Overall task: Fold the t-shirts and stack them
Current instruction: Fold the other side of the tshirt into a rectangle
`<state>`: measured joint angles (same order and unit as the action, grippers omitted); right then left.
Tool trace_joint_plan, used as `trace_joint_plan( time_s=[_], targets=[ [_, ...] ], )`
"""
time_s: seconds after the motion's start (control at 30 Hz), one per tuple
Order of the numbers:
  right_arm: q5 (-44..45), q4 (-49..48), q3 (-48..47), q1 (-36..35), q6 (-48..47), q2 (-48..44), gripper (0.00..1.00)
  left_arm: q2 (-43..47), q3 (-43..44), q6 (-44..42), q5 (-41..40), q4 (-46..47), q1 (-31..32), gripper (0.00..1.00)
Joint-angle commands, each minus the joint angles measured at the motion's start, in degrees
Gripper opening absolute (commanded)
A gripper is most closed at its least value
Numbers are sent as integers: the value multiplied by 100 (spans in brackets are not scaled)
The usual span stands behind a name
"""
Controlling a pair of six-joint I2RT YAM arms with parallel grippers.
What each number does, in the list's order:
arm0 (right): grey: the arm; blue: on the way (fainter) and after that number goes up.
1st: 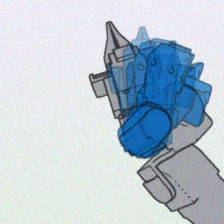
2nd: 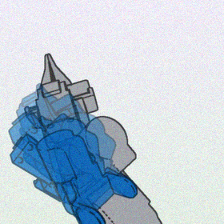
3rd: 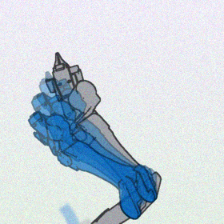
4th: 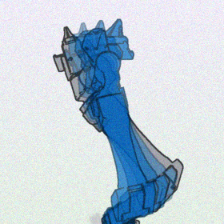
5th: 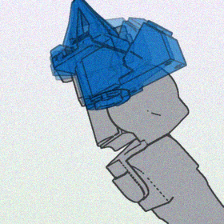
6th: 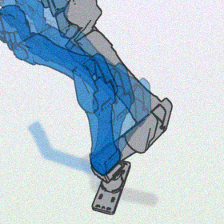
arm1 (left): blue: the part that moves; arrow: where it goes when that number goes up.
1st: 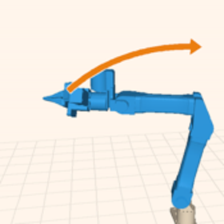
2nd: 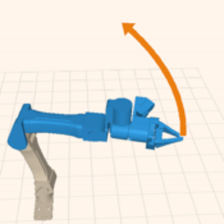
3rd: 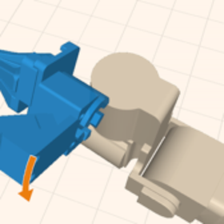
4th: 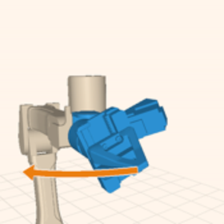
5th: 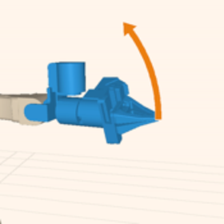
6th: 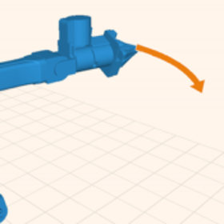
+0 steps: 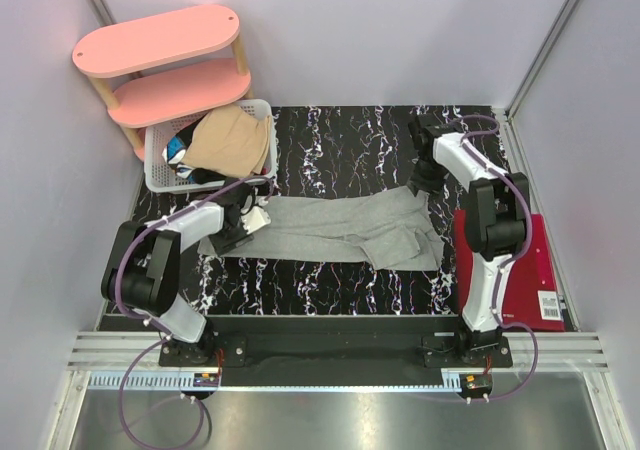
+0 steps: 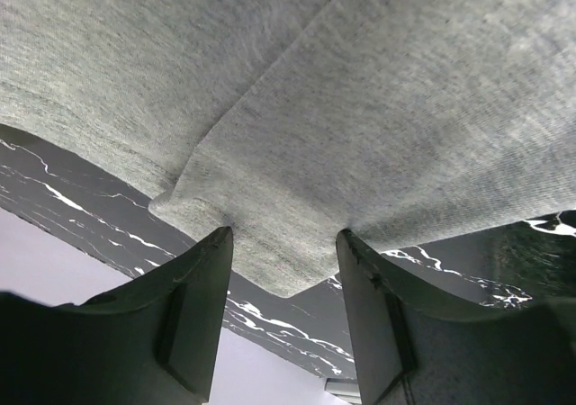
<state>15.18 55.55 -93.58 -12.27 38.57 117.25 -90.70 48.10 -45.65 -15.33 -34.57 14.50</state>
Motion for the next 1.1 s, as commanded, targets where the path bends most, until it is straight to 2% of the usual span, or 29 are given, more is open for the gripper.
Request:
trace_joint_plan(
  time_s=[0.0, 0.1, 0.27, 0.3, 0.4, 0.47, 0.63, 1.07],
  targets=[
    [179, 325, -214, -3, -69, -912, 50, 148, -169, -137, 92, 196, -53, 55],
    [-451, 307, 190, -12, -121, -1730, 50, 228, -204, -120, 118, 187, -62, 55],
    [-1393, 246, 1876, -231, 71, -3160, 50, 377, -344, -85, 180, 170, -62, 55],
    [-1491, 228, 2409, -267, 107, -3365, 50, 395, -362, -93, 180, 170, -62, 55],
    [-1912, 202, 3202, -346, 300, -3928, 51, 404, -415, -102, 162, 170, -62, 54],
    [-2054, 193, 3390, -390, 362, -4139, 51, 412, -415, -93, 145, 170, -62, 54],
    [-1949, 149, 3531, -416, 318, -4027, 51, 404, -336, -41, 153, 143, -62, 54],
    [-1369, -115, 3259, -416, -95, -3218, 43, 456, -310, -41, 136, 90, -53, 54]
  ],
)
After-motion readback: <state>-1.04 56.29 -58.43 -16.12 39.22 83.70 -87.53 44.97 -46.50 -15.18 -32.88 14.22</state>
